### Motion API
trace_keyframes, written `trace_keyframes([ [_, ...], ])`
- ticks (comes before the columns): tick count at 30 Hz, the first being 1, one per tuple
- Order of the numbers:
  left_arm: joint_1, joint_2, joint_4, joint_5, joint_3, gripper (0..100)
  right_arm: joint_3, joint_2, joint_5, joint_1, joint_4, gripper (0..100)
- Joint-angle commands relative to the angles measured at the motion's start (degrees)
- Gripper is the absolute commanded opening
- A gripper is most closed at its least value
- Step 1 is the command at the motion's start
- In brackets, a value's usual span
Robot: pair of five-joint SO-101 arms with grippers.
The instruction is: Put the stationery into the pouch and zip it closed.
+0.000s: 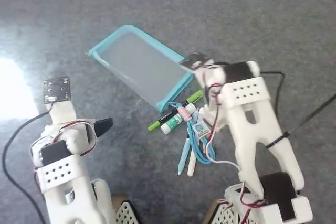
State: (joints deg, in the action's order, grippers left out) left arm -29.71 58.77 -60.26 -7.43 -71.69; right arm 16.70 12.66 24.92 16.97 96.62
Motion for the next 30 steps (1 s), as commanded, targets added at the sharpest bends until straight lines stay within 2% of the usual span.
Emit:
trace_keyframes([
  [1, 0.4, -0.3, 1.3, -0.6, 0.4, 41, 1.8, 7.8, -0.4, 0.3, -1.2, 37.4],
  [5, 0.4, -0.3, 1.3, -0.6, 0.4, 41, 5.6, 15.0, -3.8, 6.5, 0.4, 45.4],
  [16, 0.4, -0.3, 1.2, -0.6, 0.3, 41, 13.2, 9.9, -5.4, 7.8, -7.0, 42.6],
  [19, 0.4, -0.3, 1.2, -0.6, 0.3, 41, 9.6, 9.5, -6.2, 10.8, -7.4, 42.5],
  [22, 0.4, -0.3, 1.3, -0.5, 0.3, 41, 4.0, 8.0, -11.3, 15.9, -10.0, 42.3],
  [27, 0.0, -0.3, 1.1, -0.6, 0.2, 41, -3.5, -2.9, -14.8, 21.4, -13.8, 42.3],
  [30, -5.8, -0.3, 1.1, -0.7, 0.7, 41, -3.8, -10.0, -15.2, 24.2, -18.2, 42.3],
])
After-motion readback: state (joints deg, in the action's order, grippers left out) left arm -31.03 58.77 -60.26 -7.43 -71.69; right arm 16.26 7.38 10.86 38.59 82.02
